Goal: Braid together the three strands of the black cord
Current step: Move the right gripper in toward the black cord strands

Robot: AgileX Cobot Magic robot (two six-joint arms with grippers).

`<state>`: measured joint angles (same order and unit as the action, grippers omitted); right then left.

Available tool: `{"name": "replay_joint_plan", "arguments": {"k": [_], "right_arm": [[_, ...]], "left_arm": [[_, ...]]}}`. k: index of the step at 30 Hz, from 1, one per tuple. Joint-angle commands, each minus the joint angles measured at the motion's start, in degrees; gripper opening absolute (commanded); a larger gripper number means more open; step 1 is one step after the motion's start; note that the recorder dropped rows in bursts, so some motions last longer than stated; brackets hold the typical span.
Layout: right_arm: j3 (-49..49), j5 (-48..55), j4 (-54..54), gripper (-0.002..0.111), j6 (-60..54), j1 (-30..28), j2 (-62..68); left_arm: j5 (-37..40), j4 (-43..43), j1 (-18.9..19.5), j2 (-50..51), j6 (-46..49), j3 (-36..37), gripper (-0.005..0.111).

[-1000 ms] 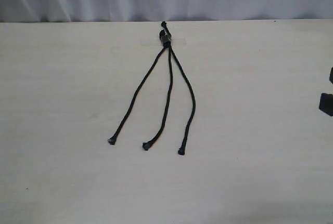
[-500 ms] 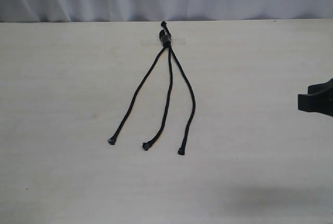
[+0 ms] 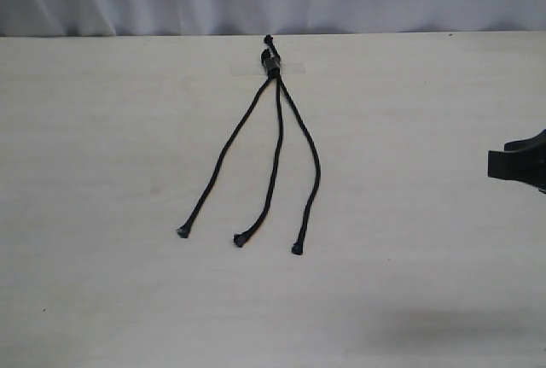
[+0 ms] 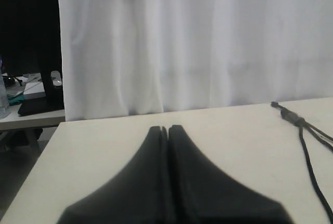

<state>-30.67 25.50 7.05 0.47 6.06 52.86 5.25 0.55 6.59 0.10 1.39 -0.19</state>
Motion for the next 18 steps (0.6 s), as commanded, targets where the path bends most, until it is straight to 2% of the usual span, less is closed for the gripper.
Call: {"name": "replay_joint_plan", "arguments": {"k": [1,10,18], "right_arm": [[-0.31,0.02,0.28,0.004,0.27,0.09,0.11],[-0.31,0.02,0.28,0.004,0.27,0.09,0.11],[-0.31,0.02,0.28,0.004,0.27,0.09,0.11]], "left_arm": [[-1.82,0.33,0.12,-0.1,-0.13,0.19,0.0],[-7.77,0.16,0.12,-0.1,-0.13,0.19,0.0],[-7.4,0.16,0.12,-0.1,-0.13,0.19,0.0]]}}
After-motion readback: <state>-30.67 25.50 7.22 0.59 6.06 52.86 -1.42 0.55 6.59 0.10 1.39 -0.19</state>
